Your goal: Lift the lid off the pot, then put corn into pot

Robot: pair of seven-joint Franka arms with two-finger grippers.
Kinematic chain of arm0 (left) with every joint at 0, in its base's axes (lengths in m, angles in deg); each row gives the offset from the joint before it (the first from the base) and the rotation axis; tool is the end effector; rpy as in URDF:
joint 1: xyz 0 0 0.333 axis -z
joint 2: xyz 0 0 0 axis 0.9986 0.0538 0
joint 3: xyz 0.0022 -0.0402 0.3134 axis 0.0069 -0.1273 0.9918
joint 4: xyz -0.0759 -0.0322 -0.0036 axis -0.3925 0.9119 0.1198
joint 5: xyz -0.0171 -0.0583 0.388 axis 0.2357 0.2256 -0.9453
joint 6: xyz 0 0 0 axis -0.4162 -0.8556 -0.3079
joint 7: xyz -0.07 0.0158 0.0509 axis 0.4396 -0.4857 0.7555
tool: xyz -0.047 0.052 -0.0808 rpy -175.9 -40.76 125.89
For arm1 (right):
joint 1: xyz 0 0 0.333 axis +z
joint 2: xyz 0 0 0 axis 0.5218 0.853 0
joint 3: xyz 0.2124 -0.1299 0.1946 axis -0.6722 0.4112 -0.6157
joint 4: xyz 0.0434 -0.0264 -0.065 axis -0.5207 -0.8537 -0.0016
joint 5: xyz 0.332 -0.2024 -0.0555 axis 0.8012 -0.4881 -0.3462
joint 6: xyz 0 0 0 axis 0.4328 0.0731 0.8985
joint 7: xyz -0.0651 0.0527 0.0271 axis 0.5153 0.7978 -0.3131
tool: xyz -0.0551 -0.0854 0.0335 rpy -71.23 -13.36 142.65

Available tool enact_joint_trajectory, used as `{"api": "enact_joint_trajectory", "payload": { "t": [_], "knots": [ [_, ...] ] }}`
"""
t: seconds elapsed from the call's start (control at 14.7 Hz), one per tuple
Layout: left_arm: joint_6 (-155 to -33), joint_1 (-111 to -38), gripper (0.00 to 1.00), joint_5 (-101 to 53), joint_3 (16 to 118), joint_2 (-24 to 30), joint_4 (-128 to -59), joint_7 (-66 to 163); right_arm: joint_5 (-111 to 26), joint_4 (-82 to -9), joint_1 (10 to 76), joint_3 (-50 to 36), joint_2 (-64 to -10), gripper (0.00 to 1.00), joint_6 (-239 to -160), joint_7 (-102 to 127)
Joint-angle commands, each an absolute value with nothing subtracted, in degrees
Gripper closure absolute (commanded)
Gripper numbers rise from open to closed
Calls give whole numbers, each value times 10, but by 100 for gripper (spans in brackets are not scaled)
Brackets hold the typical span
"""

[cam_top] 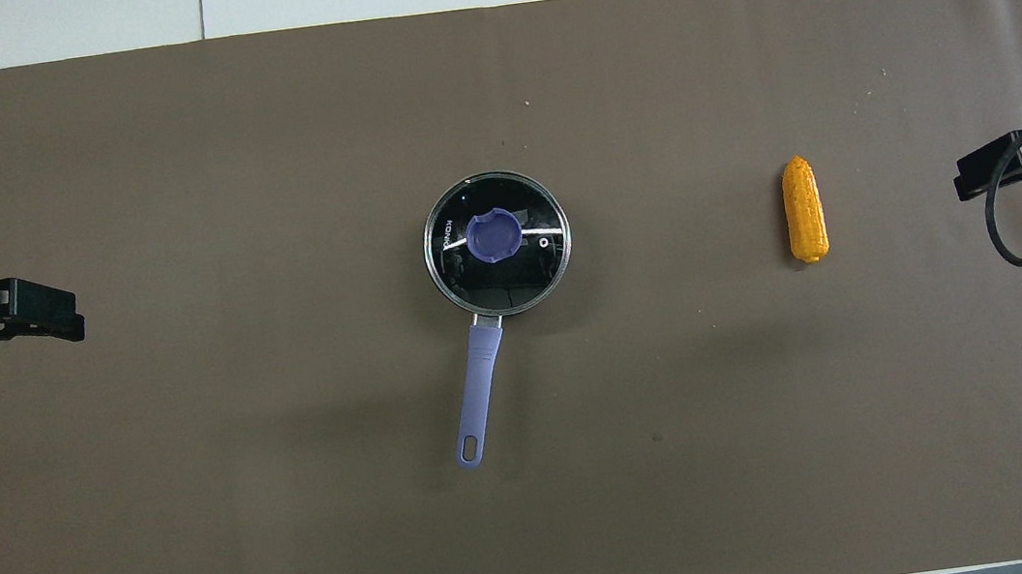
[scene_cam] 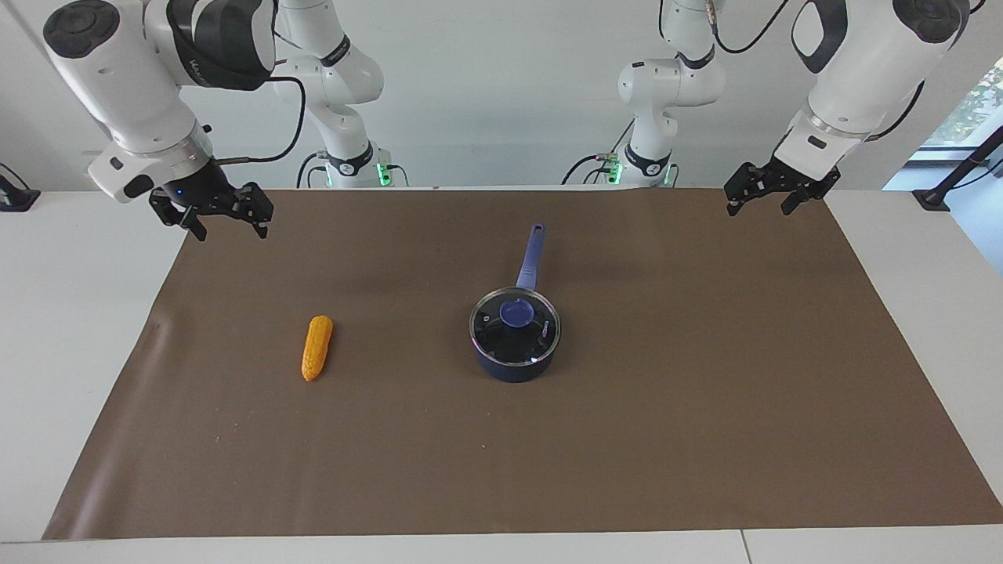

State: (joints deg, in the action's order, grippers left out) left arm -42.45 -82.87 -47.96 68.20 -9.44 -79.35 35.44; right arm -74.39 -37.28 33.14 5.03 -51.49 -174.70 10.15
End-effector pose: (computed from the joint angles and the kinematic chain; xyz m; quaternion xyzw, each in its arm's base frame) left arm 0.5311 -0.0567 0.6017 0.9981 -0.0273 -0.0541 0.0061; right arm 0.5556 -0.0333 0.5774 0.9992 0.0191 -0.0336 0.0084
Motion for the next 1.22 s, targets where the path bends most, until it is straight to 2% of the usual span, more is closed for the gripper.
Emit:
{"api": "enact_joint_trajectory", "payload": {
  "t": [0.0, 0.34, 0.61, 0.81, 1.02, 1.15],
  "knots": [
    [-421, -838, 0, -474, 675, -100, -797, 354, -747, -373, 329, 49, -515, 0, -1756, 111],
    [-424, -836, 0, -473, 675, -101, -799, 351, -745, -388, 329, 49, -519, 0, -1768, 95],
    [-467, -803, 0, -461, 673, -91, -797, 390, -725, -481, 336, 48, -531, 0, -1929, 112],
    [-489, -734, 0, -432, 674, -16, -752, 477, -708, -494, 365, 48, -479, 0, -1983, 46],
    [-484, -662, 0, -430, 676, 130, -600, 594, -708, -561, 373, 48, -460, 1, -2062, 12],
    [-496, -625, 0, -432, 677, 181, -557, 658, -708, -616, 373, 48, -461, 4, -2119, 13]
  ]
}}
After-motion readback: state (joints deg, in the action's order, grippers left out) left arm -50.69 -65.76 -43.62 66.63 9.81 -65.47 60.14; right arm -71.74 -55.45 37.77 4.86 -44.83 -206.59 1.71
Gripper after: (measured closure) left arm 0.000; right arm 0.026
